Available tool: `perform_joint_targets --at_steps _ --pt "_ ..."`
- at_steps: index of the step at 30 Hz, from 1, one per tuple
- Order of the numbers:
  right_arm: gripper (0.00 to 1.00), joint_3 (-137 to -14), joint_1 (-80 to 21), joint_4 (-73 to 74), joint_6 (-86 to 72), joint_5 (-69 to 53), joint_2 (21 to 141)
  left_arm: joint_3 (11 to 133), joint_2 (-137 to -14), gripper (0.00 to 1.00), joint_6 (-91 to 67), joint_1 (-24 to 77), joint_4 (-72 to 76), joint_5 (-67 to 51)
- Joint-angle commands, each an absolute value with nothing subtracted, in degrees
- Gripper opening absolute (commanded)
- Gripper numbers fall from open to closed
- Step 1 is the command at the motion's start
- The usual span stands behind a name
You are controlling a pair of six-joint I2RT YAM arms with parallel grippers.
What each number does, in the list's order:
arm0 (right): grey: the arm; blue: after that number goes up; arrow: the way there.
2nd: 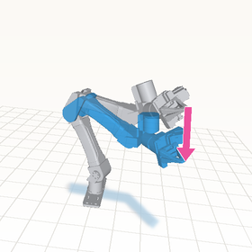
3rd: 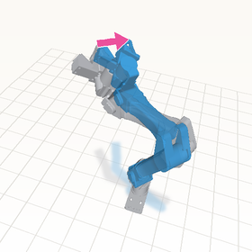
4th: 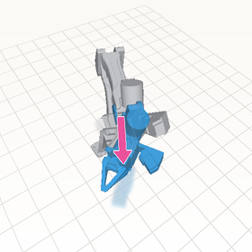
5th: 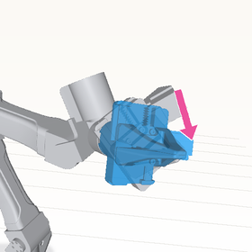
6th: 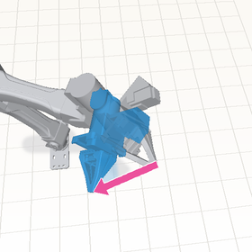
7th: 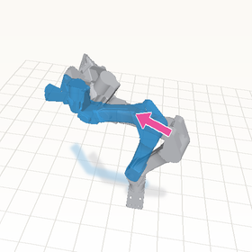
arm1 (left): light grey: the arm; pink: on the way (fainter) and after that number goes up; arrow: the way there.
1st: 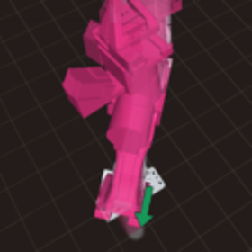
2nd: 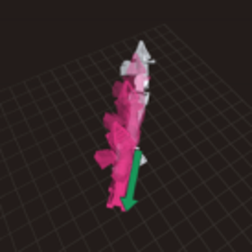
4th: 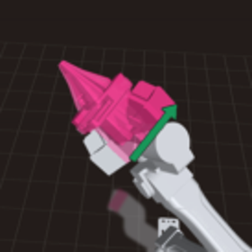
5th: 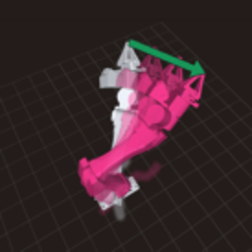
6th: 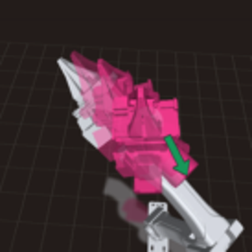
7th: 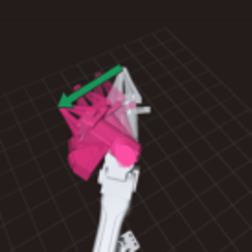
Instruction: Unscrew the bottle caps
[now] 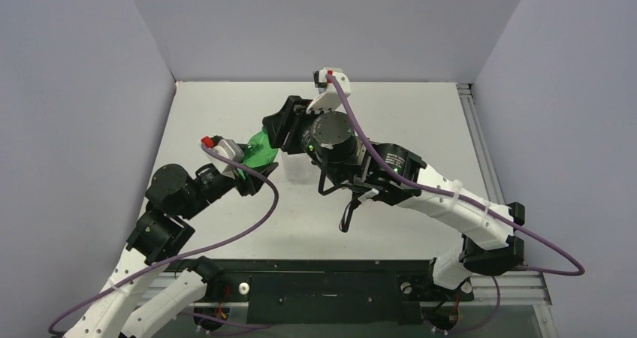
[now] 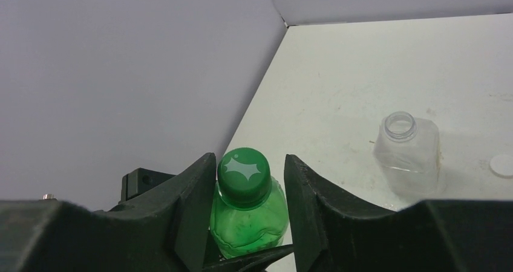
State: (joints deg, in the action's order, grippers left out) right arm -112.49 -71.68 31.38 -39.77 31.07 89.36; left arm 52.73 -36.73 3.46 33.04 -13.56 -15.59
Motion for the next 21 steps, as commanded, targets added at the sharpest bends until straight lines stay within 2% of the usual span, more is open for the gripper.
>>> perform_joint_targets --at_steps 1,6,8,10,12,21 --pt "0.38 -112.17 -71.48 30.03 -40.08 30.48 88.02 53.54 -37.06 0.0 2.7 33.13 -11.4 -14.92" --pt "0.31 -112.41 -71.04 29.88 -39.14 27.54 88.08 53.71 -37.8 0.0 2.63 33.13 -11.81 -14.96" --pt "0.23 -112.6 -70.65 29.9 -38.66 25.46 88.27 54.23 -38.29 0.0 2.27 33.13 -12.07 -15.16" --pt "0.08 -113.11 -70.2 30.4 -37.96 23.17 88.52 54.81 -38.51 0.0 2.12 33.13 -12.04 -15.87" --pt "0.0 -113.27 -69.92 30.75 -36.67 20.67 88.55 55.29 -38.54 0.0 1.81 33.13 -11.82 -16.74" --pt "0.0 -108.33 -68.63 27.66 -31.68 11.6 83.67 55.55 -38.53 0.0 -5.22 33.13 -10.55 -25.09"
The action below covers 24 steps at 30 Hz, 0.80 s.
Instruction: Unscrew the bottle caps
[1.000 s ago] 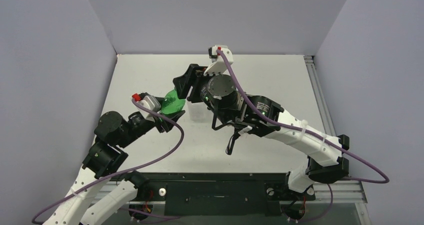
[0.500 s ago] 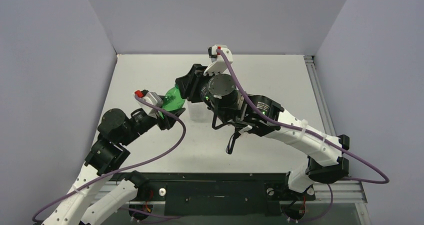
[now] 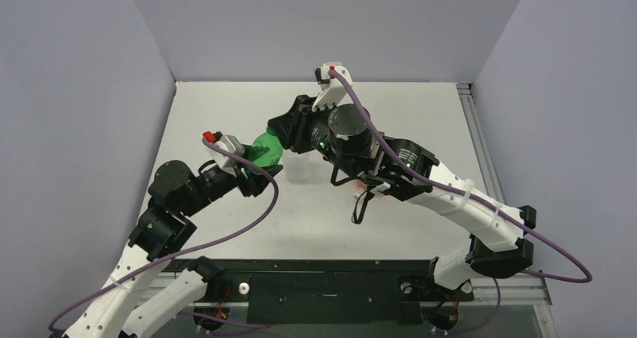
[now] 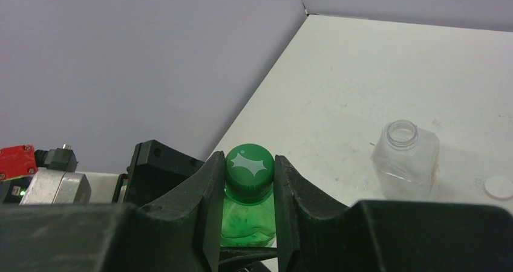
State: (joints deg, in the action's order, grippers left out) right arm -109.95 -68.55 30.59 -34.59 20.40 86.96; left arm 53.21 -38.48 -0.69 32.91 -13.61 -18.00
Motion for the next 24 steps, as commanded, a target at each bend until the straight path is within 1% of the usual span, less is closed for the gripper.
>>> perform_joint_targets --at_steps 1,8,14,19,24 --pt "0.0 -107.44 -68.46 27.24 -30.93 9.89 83.19 55.41 -38.43 0.0 -5.91 33.13 -9.51 -27.26" --pt "0.0 -98.21 -65.21 21.39 -29.22 -0.44 75.48 55.5 -39.05 0.0 -15.23 33.05 -5.34 -42.13" --pt "0.0 -90.46 -61.54 15.27 -29.93 -9.95 68.78 55.03 -39.77 0.0 -21.19 33.05 -2.59 -50.69" --pt "0.0 -87.68 -59.3 11.63 -30.3 -16.96 65.27 54.82 -40.99 0.0 -25.14 32.96 -1.04 -57.43" --pt "0.0 -86.62 -58.19 9.05 -29.42 -23.23 63.43 54.29 -42.91 0.0 -34.22 33.04 4.87 -65.98"
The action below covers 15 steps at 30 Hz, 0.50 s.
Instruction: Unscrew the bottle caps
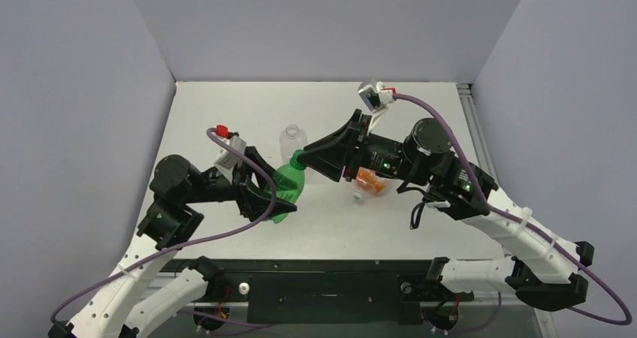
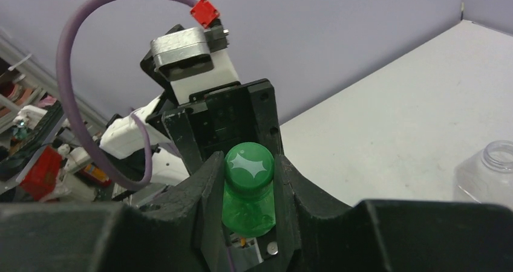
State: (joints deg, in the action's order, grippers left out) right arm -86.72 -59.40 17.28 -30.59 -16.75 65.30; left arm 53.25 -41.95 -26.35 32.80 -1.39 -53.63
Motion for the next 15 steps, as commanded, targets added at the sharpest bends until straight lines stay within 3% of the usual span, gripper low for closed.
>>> perform_joint_targets --at_steps 1,8,10,11,12,13,15 --pt "0.0 -86.58 -58.19 8.92 -29.15 -24.01 63.52 54.18 -43.27 0.0 -35.71 33.05 5.34 -67.45" --pt "0.0 -89.09 -58.05 12.64 -25.89 -29.65 66.78 54.64 -43.87 0.0 -39.81 33.22 7.19 -71.12" --pt "0.16 -90.49 -57.97 15.2 -25.12 -24.44 67.12 55.12 -43.61 0.0 -38.4 33.22 5.82 -70.1" --pt "0.36 -91.62 -58.0 16.9 -25.02 -20.04 67.01 55.4 -43.31 0.0 -36.82 33.18 4.49 -68.7" --pt "0.48 -92.47 -58.0 17.46 -24.99 -17.84 66.72 55.51 -43.14 0.0 -35.86 33.16 3.74 -67.79" --pt "0.69 -92.9 -58.01 18.43 -25.06 -13.49 66.54 55.82 -42.87 0.0 -32.89 33.05 1.66 -65.31" --pt "0.8 -94.36 -58.32 19.84 -25.56 -6.97 66.22 56.67 -42.34 0.0 -25.91 32.89 -4.85 -59.58"
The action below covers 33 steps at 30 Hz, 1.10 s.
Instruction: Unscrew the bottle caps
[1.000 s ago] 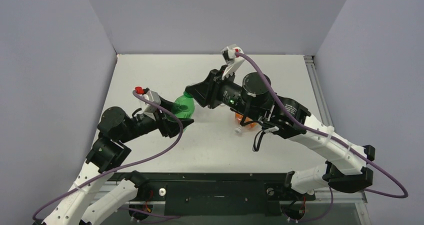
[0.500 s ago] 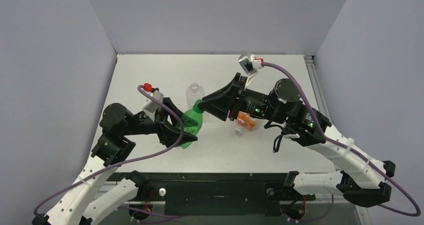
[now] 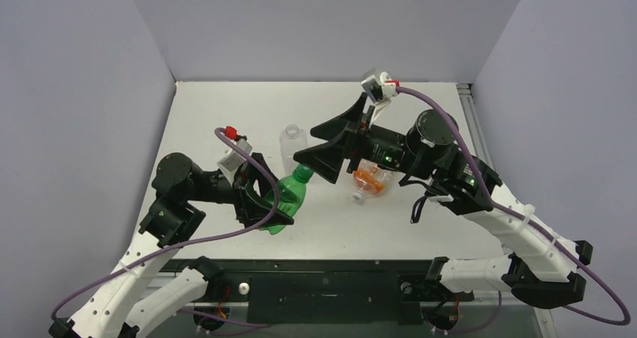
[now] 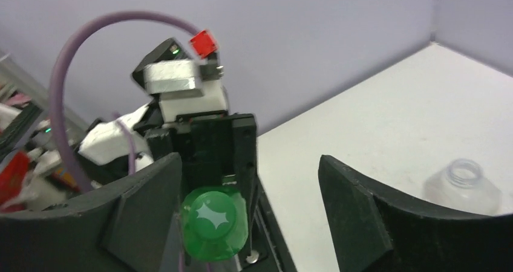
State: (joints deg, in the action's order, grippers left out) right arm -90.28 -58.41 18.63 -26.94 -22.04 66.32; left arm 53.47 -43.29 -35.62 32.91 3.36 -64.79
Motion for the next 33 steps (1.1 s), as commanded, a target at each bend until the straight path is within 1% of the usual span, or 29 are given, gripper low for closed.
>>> perform_joint_targets --at_steps 1,2,3,5,8,9,10,11,13,16,20,22,27,30,33 --pt "0.81 -95.44 -58.51 20.42 -26.34 -4.45 66.48 57.01 -42.17 0.0 -21.07 32.88 -6.73 -57.21" --pt "0.82 -95.93 -59.3 21.5 -26.75 0.25 66.68 56.94 -41.66 0.0 -19.37 32.87 -8.8 -51.35" --pt "0.83 -96.36 -59.93 21.78 -27.32 2.72 67.3 56.8 -41.2 0.0 -16.64 32.87 -9.37 -48.26" --pt "0.84 -97.23 -63.18 22.31 -27.5 9.3 69.02 56.34 -40.62 0.0 -13.41 32.87 -10.06 -34.71" --pt "0.85 -101.15 -69.13 26.16 -28.52 23.39 73.79 55.76 -40.59 0.0 -9.11 32.99 -9.97 -25.14" --pt "0.85 -104.54 -69.64 29.48 -30.66 26.02 76.96 55.51 -40.58 0.0 -7.64 33.03 -9.86 -21.56" --pt "0.85 -106.1 -70.45 30.74 -31.68 30.54 78.43 55.31 -40.5 0.0 -6.98 33.08 -9.48 -20.23" --pt "0.85 -107.96 -70.95 31.68 -32.6 32.19 80.71 54.76 -40.23 0.0 -5.9 33.12 -9.13 -18.24" --pt "0.85 -109.27 -73.34 30.83 -32.49 37.45 82.99 53.83 -39.54 0.0 -4.12 33.32 -7.55 -16.41" --pt "0.84 -114.4 -74.31 31.34 -32.5 39.5 86.34 53.01 -38.93 0.0 -2.63 33.55 -7.15 -14.97" --pt "0.81 -119.88 -74.44 34.23 -33.34 42.19 91.09 52.59 -37.98 0.0 -0.7 33.7 -6.95 -16.13" --pt "0.77 -119.49 -74.44 33.54 -33.45 42.51 91.14 52.56 -37.44 0.0 -0.34 33.79 -6.79 -16.92" --pt "0.62 -116.28 -74.36 29.78 -33.8 41.44 89.64 52.3 -36.99 0.0 2.18 33.9 -7.07 -17.3" --pt "0.55 -115.94 -74.31 29.43 -33.77 41.21 89.24 51.81 -36.91 0.0 2.31 34.05 -7.04 -17.37" --pt "0.52 -116.08 -74.29 29.32 -33.73 40.48 89.13 51.46 -36.91 0.0 2.21 34.2 -6.77 -17.11"
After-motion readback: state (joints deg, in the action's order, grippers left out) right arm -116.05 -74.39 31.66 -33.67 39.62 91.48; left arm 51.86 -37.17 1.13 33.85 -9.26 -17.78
